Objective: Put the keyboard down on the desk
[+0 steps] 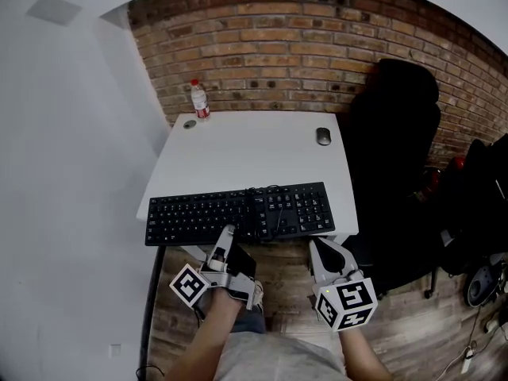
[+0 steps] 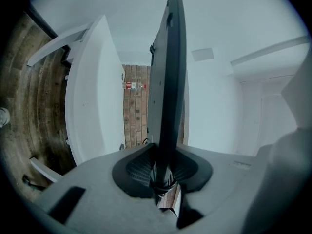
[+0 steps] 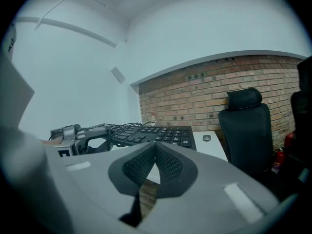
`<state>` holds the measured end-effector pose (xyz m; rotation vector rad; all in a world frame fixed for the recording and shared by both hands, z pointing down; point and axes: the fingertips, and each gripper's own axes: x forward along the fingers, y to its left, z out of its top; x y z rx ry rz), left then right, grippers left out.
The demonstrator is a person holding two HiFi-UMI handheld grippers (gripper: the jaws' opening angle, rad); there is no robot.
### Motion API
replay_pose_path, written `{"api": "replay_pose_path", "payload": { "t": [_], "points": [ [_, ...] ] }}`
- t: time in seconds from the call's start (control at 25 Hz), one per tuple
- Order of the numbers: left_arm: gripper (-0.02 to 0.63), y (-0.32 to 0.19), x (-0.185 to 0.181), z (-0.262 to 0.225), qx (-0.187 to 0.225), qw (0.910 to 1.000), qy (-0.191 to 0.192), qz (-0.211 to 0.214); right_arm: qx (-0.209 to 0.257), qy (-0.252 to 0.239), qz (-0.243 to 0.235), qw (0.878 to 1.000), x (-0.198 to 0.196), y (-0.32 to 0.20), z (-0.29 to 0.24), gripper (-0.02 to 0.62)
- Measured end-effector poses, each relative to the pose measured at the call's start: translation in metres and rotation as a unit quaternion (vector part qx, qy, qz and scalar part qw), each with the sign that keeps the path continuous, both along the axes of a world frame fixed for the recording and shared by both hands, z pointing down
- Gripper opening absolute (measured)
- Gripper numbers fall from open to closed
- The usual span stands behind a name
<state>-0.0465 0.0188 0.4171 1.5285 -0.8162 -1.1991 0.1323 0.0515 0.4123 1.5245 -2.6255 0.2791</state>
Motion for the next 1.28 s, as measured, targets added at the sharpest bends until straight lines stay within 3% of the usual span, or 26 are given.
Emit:
{"api": "replay_pose_path", "payload": {
  "t": [0.8, 1.28],
  "points": [
    [0.071, -0.194, -0.046, 0.028, -0.051, 0.9973, -0.008, 0.052, -0.05, 0.008, 0.031, 0.998, -0.057, -0.196, 0.007, 0.008],
    [0.071, -0.267, -0.063, 0.061, -0.078, 0.9936, 0.004, 0.082, -0.08, 0.028, 0.055, 0.995, -0.075, -0.263, 0.024, 0.006]
  ]
}}
